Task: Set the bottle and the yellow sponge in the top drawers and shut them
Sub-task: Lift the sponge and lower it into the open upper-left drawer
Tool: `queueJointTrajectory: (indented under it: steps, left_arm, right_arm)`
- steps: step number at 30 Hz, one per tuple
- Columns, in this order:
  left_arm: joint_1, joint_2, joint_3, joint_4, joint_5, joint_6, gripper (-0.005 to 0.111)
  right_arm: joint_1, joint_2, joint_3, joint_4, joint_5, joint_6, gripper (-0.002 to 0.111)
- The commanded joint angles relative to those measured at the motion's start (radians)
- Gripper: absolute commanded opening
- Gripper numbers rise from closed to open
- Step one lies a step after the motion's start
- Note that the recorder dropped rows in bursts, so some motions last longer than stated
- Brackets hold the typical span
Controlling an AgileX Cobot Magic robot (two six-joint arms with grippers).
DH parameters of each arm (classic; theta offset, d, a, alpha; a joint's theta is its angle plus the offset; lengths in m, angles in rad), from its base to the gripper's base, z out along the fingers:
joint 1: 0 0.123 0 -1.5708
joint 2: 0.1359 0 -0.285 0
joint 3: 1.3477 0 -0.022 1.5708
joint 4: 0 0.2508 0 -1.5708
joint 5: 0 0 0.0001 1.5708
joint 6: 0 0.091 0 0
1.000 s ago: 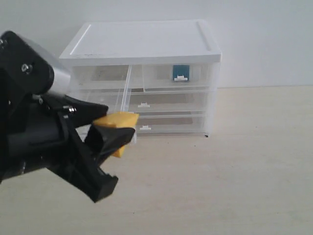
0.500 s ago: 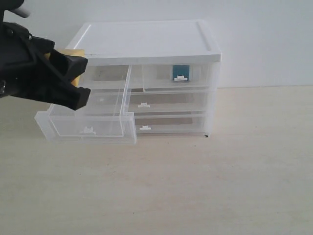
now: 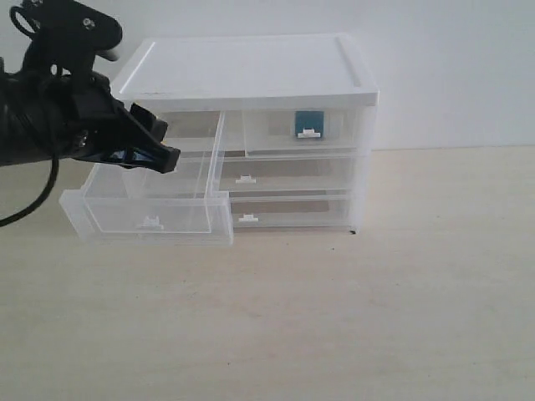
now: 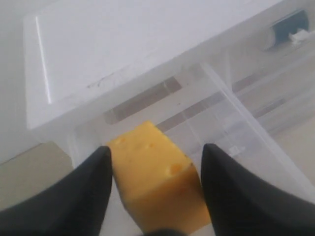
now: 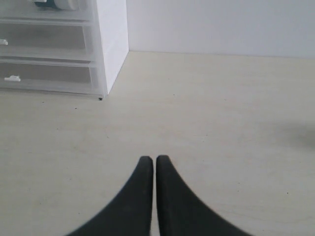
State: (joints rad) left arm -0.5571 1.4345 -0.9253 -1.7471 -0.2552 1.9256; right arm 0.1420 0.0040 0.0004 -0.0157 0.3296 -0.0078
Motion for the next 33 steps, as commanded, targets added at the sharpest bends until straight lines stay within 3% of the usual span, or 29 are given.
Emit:
queueJointTrajectory:
  steps: [1,14,21,23,29,33]
  left_arm:
    - [0.018,0.076,-0.028,0.003,0.025,-0.003,0.004]
    - [0.045,0.212,-0.104,0.010,0.035,-0.003,0.004]
    - [0.082,0.230,-0.106,0.003,0.134,-0.005,0.005]
    - [0.089,0.230,-0.106,0.003,0.144,-0.005,0.012]
    - [0.095,0.230,-0.106,0.003,0.150,-0.014,0.050]
    - [0.095,0.230,-0.111,0.003,0.150,-0.035,0.063]
  right_arm:
    - [-0.003,-0.004,0.000,0.002,-0.008,0.001,0.000]
    - [-0.003,-0.004,0.000,0.002,-0.008,0.001,0.000]
    - [-0.003,-0.004,0.000,0.002,-0.008,0.001,0.000]
    - [-0.003,-0.004,0.000,0.002,-0.008,0.001,0.000]
    - [-0.003,-0.004,0.000,0.002,-0.008,0.001,0.000]
    - [-0.003,-0.004,0.000,0.002,-0.008,0.001,0.000]
